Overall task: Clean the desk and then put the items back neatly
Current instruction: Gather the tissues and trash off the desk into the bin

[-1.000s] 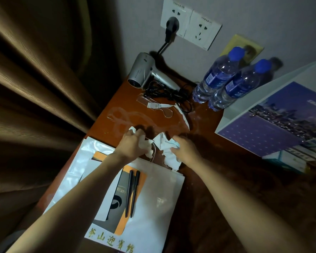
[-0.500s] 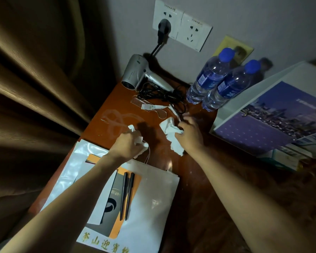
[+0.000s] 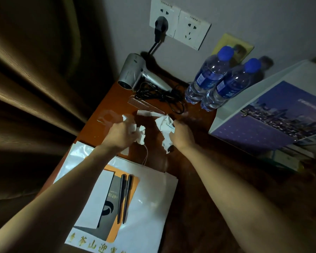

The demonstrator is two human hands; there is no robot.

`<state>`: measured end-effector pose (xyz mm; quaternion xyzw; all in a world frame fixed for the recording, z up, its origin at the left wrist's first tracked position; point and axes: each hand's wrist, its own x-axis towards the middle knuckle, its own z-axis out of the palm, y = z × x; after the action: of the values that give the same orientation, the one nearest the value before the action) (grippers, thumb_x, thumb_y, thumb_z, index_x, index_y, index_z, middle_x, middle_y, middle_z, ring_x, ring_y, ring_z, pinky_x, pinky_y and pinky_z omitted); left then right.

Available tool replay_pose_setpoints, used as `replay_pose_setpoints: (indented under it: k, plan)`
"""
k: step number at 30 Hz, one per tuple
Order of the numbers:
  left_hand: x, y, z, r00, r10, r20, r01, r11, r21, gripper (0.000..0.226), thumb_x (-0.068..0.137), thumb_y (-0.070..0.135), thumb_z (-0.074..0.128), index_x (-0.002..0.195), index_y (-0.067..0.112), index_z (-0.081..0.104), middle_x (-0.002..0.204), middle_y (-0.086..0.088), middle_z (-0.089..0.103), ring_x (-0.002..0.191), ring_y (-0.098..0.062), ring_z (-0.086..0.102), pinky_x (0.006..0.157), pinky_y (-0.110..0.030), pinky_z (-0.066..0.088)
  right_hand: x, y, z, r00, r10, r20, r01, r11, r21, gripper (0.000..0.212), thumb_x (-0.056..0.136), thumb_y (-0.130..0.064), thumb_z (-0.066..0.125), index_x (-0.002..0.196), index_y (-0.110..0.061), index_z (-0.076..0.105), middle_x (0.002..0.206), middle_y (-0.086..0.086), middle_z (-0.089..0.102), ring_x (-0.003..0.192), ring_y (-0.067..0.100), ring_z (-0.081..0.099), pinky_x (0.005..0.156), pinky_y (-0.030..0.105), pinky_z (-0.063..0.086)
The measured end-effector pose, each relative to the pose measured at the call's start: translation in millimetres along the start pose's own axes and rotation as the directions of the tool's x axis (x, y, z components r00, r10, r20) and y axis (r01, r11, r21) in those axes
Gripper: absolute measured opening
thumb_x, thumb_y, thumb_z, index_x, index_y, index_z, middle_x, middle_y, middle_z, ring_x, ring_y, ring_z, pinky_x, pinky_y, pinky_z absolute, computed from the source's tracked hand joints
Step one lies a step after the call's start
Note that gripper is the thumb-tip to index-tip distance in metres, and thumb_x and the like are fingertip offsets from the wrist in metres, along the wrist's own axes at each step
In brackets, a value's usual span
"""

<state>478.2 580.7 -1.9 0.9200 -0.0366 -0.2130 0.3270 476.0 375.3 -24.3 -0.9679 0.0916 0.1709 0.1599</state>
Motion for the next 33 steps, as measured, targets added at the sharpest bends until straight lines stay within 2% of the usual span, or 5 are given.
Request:
replay_pose_setpoints:
  k: [5,12,22,28,33]
  plan:
    - [-9.3,5.6,2.9,1.000,-0.017,0.025,0.017,1.000,-0.006,0.025,0.094,0.031,0.055,0.112,0.014,0.051,0.105,-0.011,0.063,0.089,-0.026,0.063,0.073,-0.038,0.056,-22.3,9.6,-6.4,0.999,0.038,0.015,-0.040,0.982,0.183,0.027,0.089,-0.008,0.057,0.114,0.000,0.055,0.118,0.014,0.059,0.110,0.028,0.055,0.080,0.024,0.039]
    - [-38.2,51.0,1.3,0.998,0.058,0.025,-0.058,0.998,0.033,0.027,0.090,0.018,0.057,0.115,0.012,0.053,0.102,-0.012,0.064,0.086,-0.027,0.061,0.062,-0.028,0.044,-79.4,30.1,-41.7,0.986,0.116,-0.119,-0.062,0.920,0.388,0.016,0.082,-0.003,0.060,0.098,0.001,0.058,0.098,0.017,0.063,0.092,0.030,0.059,0.064,0.021,0.030]
    - [-132.1,205.2,73.4,0.931,0.361,0.053,-0.364,0.930,0.053,0.039,0.086,0.017,0.061,0.124,0.011,0.056,0.106,-0.010,0.065,0.099,-0.029,0.060,0.069,-0.026,0.039,-248.9,152.3,-94.9,0.933,0.299,-0.199,-0.162,0.845,0.509,0.038,0.080,-0.023,0.063,0.113,-0.005,0.059,0.115,0.012,0.064,0.105,0.031,0.059,0.070,0.018,0.032]
    - [-235.2,300.8,196.4,0.770,0.593,0.236,-0.630,0.765,0.131,0.035,0.086,0.026,0.064,0.116,0.010,0.058,0.115,-0.015,0.064,0.105,-0.031,0.058,0.071,-0.025,0.033,-422.9,266.6,-87.8,0.827,0.506,-0.244,-0.287,0.754,0.592,0.029,0.086,-0.013,0.064,0.112,-0.003,0.057,0.111,0.013,0.063,0.093,0.023,0.059,0.064,0.016,0.034]
    - [-333.9,374.4,308.5,0.582,0.700,0.414,-0.791,0.606,0.085,0.042,0.087,0.023,0.062,0.123,0.004,0.055,0.120,-0.017,0.061,0.108,-0.033,0.056,0.079,-0.031,0.040,-571.7,348.9,-63.7,0.651,0.735,-0.190,-0.427,0.561,0.709,0.025,0.086,-0.011,0.063,0.109,-0.009,0.056,0.096,0.003,0.058,0.090,0.021,0.061,0.074,0.028,0.049]
